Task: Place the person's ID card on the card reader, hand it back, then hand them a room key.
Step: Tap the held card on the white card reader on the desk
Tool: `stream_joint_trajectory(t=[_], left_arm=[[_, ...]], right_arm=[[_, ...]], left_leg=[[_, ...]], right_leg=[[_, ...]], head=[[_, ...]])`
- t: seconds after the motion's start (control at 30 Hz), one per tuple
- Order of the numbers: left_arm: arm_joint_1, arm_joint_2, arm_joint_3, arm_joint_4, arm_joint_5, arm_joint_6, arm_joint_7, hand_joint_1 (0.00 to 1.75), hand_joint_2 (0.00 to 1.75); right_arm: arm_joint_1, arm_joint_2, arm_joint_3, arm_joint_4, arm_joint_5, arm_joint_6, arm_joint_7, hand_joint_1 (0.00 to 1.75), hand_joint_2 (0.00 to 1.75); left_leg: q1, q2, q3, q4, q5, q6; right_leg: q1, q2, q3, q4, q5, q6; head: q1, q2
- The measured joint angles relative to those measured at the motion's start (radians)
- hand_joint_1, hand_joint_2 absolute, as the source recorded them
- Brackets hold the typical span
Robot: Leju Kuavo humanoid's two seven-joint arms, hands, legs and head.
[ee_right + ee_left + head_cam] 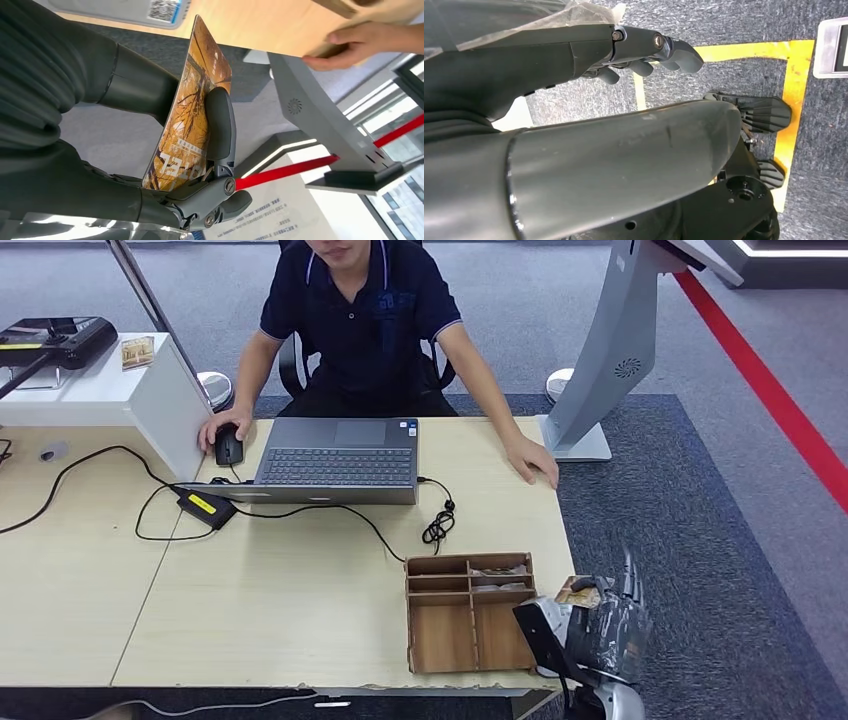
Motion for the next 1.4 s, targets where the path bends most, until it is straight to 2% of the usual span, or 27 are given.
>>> stream_joint_trajectory(t=[0.17, 0.57, 1.17, 1.4], left_arm=[[0.000, 0.000, 0.000, 0.000, 0.003, 0.000, 0.000, 0.00, 0.00], [0.000, 0.000, 0.000, 0.000, 0.005, 0.005, 0.000, 0.00, 0.00], [0.000, 0.000, 0.000, 0.000, 0.000, 0.000, 0.000, 0.00, 0.00], [0.000, 0.000, 0.000, 0.000, -0.004, -0.002, 0.000, 0.00, 0.00]], right_arm=[[0.010, -0.027, -0.003, 0.057, 0.025, 0.000, 0.045, 1.75, 1.75], [0.011, -0.068, -0.003, 0.189, 0.034, -0.001, 0.087, 1.75, 1.75], [-0.023, -0.077, -0.005, 0.255, 0.043, -0.003, 0.046, 1.75, 1.75], [-0.030, -0.060, -0.018, 0.233, 0.039, -0.005, -0.028, 1.75, 1.75]], left_leg=[[0.000, 0.000, 0.000, 0.000, 0.000, 0.000], [0.000, 0.000, 0.001, 0.000, 0.000, 0.000], [0.000, 0.001, 0.010, 0.000, 0.000, 0.000], [0.000, 0.001, 0.010, 0.000, 0.000, 0.000]], right_leg=[[0.000, 0.000, 0.000, 0.000, 0.000, 0.000], [0.000, 0.000, 0.001, 0.000, 0.000, 0.000], [0.000, 0.001, 0.010, -0.001, 0.001, -0.001], [0.000, 0.001, 0.009, -0.001, 0.001, -0.001]], head=[[0.000, 0.000], [0.000, 0.000], [0.000, 0.000], [0.000, 0.000]])
